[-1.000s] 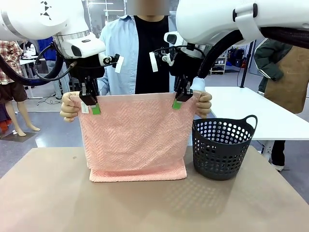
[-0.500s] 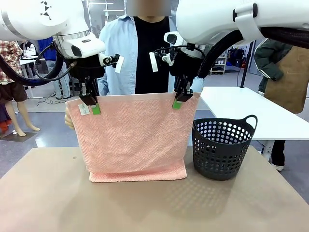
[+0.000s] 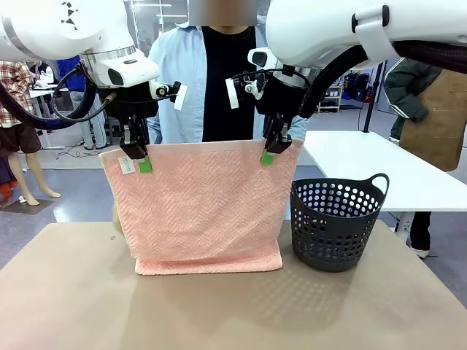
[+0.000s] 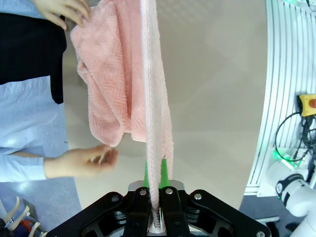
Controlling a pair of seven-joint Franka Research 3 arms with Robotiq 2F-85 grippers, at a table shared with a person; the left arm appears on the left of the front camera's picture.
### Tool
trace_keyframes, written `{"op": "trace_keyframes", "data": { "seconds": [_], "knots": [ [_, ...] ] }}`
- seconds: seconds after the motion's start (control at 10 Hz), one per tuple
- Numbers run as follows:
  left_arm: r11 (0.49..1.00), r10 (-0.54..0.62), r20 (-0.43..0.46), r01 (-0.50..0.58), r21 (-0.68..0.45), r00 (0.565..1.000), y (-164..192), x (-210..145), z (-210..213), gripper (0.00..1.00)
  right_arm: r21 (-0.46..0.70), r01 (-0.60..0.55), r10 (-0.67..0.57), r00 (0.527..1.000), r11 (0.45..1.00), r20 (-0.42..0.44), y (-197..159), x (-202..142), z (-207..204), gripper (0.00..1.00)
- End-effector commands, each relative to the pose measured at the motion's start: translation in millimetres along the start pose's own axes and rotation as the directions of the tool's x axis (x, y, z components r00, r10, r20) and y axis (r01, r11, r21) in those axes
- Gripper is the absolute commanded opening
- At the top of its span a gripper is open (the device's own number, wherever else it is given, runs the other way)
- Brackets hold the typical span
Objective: Fold the towel.
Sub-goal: Release the end of the 100 cm Hotel Towel you were holding and grab the top end of the folded side.
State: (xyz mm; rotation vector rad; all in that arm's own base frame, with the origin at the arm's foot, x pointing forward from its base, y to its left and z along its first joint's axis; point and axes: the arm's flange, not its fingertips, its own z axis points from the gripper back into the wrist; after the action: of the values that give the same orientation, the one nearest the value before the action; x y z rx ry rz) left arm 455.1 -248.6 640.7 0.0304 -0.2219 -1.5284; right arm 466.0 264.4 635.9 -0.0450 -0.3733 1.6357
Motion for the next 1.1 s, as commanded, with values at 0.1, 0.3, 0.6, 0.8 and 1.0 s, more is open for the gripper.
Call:
{"op": "trace_keyframes", "data": {
  "seconds": [0.1,0.3,0.6,0.8,1.0],
  "knots": [
    [1.000,0.002,0.003,-0.002,-0.001,1.000,0.2,-0.7,0.5,0.00,-0.006,-0.010,0.010,1.000,1.000,0.002,-0.5,-0.5,-0.4,0.00],
    [1.000,0.002,0.003,-0.002,-0.001,1.000,0.2,-0.7,0.5,0.00,-0.006,-0.010,0.010,1.000,1.000,0.002,-0.5,-0.5,-0.4,0.00],
    [1.000,0.002,0.003,-0.002,-0.001,1.000,0.2,-0.7,0.5,0.00,-0.006,-0.010,0.010,1.000,1.000,0.002,-0.5,-0.5,-0.4,0.00],
    [1.000,0.002,0.003,-0.002,-0.001,1.000,0.2,-0.7,0.5,0.00,-0.006,-0.010,0.010,1.000,1.000,0.002,-0.5,-0.5,-0.4,0.00],
    [1.000,0.002,0.003,-0.002,-0.001,1.000,0.2,-0.7,0.5,0.00,-0.006,-0.010,0.010,1.000,1.000,0.002,-0.5,-0.5,-0.4,0.00]
  ]
}}
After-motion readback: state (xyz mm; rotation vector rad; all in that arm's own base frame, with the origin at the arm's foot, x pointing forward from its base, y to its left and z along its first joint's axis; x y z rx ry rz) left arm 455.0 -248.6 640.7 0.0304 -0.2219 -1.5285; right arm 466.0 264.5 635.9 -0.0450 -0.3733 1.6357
